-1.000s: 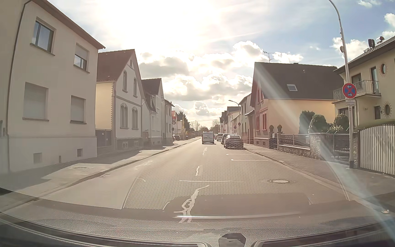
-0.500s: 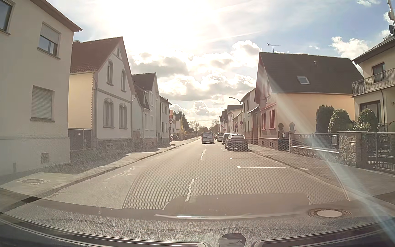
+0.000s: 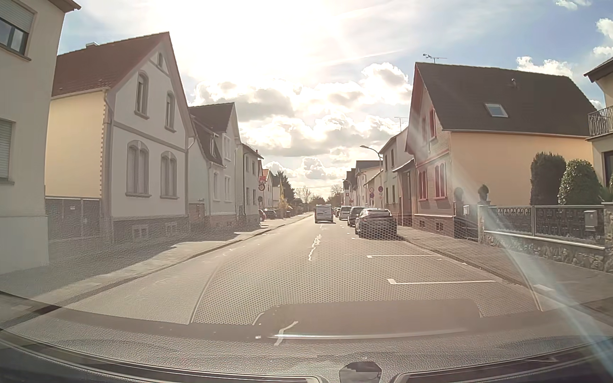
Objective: Follow the waypoints while adhering to traffic rules and regulations
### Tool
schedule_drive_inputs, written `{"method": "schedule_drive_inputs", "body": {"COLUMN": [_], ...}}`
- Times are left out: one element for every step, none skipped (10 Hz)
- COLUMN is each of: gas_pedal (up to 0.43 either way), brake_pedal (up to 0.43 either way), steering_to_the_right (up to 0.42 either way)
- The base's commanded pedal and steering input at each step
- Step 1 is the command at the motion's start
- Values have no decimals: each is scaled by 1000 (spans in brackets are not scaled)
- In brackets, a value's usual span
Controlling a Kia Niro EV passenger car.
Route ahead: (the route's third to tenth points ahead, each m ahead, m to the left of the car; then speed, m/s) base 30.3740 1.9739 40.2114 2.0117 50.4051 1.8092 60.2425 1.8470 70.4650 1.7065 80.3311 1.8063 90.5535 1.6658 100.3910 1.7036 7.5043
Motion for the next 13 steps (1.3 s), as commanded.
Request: {"method": "schedule_drive_inputs", "body": {"gas_pedal": [28, 28, 28, 28, 28, 28, 28, 28, 28, 28, 28, 28, 28], "brake_pedal": [0, 0, 0, 0, 0, 0, 0, 0, 0, 0, 0, 0, 0], "steering_to_the_right": [-10, -10, -10, -10, -10, -10, -8, -6, -5, -4, -2, 0, 0]}}
